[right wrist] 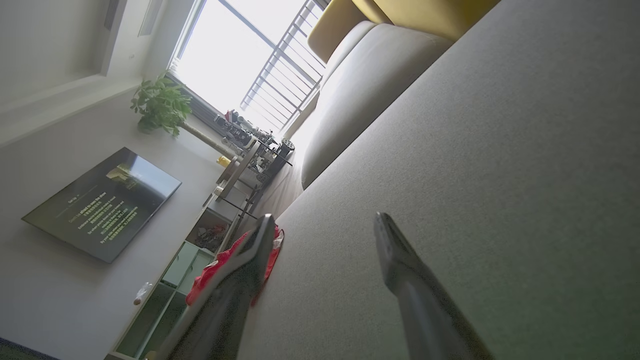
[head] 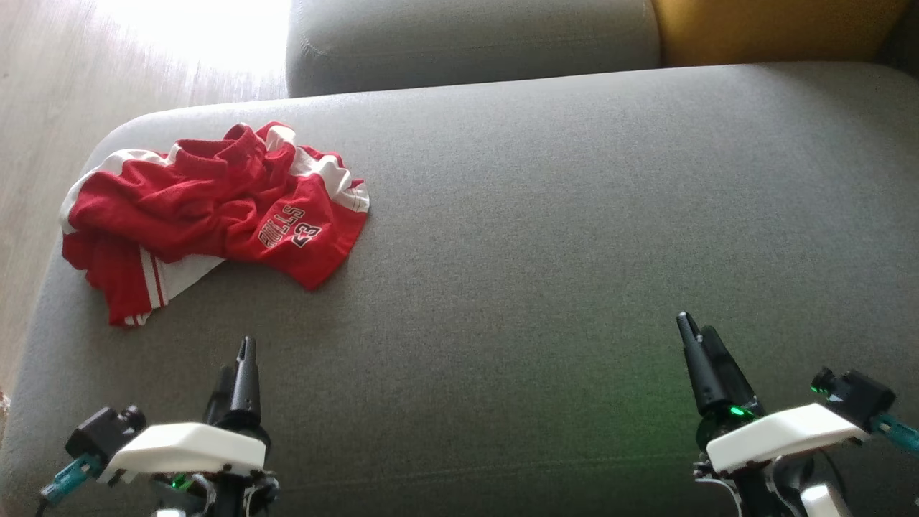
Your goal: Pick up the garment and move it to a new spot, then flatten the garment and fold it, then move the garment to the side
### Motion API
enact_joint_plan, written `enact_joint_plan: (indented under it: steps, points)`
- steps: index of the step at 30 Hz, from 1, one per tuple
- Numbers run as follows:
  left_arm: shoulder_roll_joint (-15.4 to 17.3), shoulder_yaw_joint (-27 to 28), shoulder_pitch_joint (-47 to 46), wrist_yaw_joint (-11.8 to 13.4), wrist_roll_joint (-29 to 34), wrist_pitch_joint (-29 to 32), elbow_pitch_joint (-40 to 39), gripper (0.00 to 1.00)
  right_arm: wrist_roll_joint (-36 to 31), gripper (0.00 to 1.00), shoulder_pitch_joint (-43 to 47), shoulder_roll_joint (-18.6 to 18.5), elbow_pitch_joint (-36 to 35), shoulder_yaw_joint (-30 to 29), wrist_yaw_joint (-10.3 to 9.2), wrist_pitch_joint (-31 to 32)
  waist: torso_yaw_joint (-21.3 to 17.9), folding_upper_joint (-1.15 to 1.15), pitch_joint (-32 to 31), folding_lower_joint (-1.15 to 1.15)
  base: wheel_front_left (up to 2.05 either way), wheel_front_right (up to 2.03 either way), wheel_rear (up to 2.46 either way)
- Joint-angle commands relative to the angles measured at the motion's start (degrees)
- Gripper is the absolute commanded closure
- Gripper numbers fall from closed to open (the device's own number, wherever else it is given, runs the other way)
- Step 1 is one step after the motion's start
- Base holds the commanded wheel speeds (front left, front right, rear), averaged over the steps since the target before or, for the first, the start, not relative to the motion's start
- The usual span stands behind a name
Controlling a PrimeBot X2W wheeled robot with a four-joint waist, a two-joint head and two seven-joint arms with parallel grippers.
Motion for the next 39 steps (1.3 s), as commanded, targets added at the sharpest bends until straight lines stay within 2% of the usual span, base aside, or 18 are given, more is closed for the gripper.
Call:
enact_joint_plan:
  steps: [1, 39]
  points:
    - [0.7, 0.3, -1.6, 0.6, 2.0, -0.7, -2.9, 0.00, -2.1, 0.00, -2.0, -0.5, -2.7, 1.1, 0.01, -0.9, 0.0, 0.00, -0.1, 0.00, 0.00, 0.00, 0.00]
    - [1.1, -3.7, -0.5, 5.9, 30.4, -7.0, -10.6, 0.00, -29.2, 0.00, -2.2, -0.7, -9.5, 5.9, 0.00, -7.1, -0.6, 0.00, -0.5, 0.00, 0.00, 0.00, 0.00]
